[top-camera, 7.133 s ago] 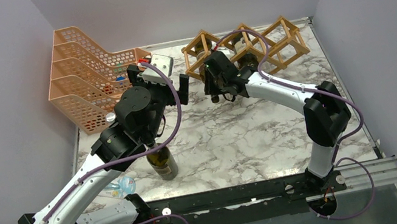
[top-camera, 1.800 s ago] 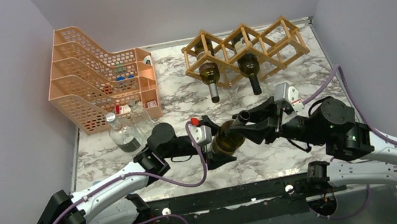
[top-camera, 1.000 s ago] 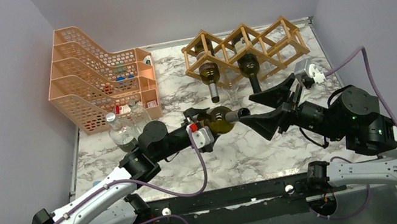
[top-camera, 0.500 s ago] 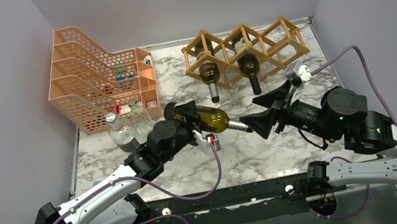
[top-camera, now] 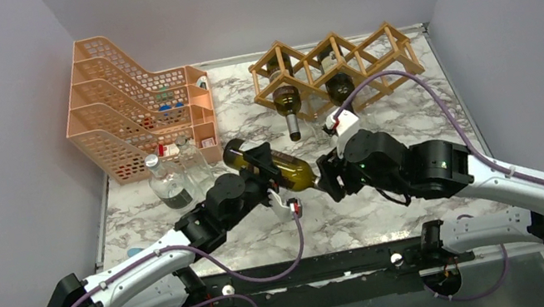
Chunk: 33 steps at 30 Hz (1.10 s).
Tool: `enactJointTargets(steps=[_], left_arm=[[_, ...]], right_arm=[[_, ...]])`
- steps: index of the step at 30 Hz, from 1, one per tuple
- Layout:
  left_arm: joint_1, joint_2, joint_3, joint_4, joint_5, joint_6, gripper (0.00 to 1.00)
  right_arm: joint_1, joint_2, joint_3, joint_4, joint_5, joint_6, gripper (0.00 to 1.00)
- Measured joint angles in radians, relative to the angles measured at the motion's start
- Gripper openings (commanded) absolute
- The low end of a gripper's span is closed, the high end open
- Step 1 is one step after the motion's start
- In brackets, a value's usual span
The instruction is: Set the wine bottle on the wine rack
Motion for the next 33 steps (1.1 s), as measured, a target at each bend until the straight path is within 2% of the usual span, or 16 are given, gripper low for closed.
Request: enactJointTargets(steps=[6, 11, 16, 21, 26, 29, 33], left_arm=[[-0.008, 0.0, -0.001, 0.005, -0.001, 0.012, 0.0], [-0.012, 0.0, -0.011, 0.003, -0.007, 0.025, 0.0], [-0.013, -0.002, -0.021, 0.002, -0.016, 0.032, 0.0], [-0.015, -0.004, -0.023, 0.002, -0.016, 0.044, 0.0], [-0.021, -0.004, -0.024, 0.002, -0.013, 0.048, 0.0], [-0.023, -0.006, -0.024, 0.005, -0.013, 0.048, 0.0], [-0.023, -0.006, -0.024, 0.005, -0.013, 0.049, 0.0]], right_arm=[[-0.051, 0.027, -0.019, 0.005, -0.045, -0.027, 0.64], [-0.138, 0.118, -0.033, 0.048, -0.159, -0.079, 0.58], [-0.17, 0.159, -0.041, 0.078, -0.252, -0.125, 0.56], [-0.175, 0.175, -0.07, 0.117, -0.333, -0.163, 0.56], [-0.184, 0.186, -0.105, 0.137, -0.417, -0.196, 0.62], [-0.185, 0.191, -0.119, 0.141, -0.458, -0.213, 0.62], [-0.185, 0.204, -0.122, 0.15, -0.492, -0.235, 0.48]])
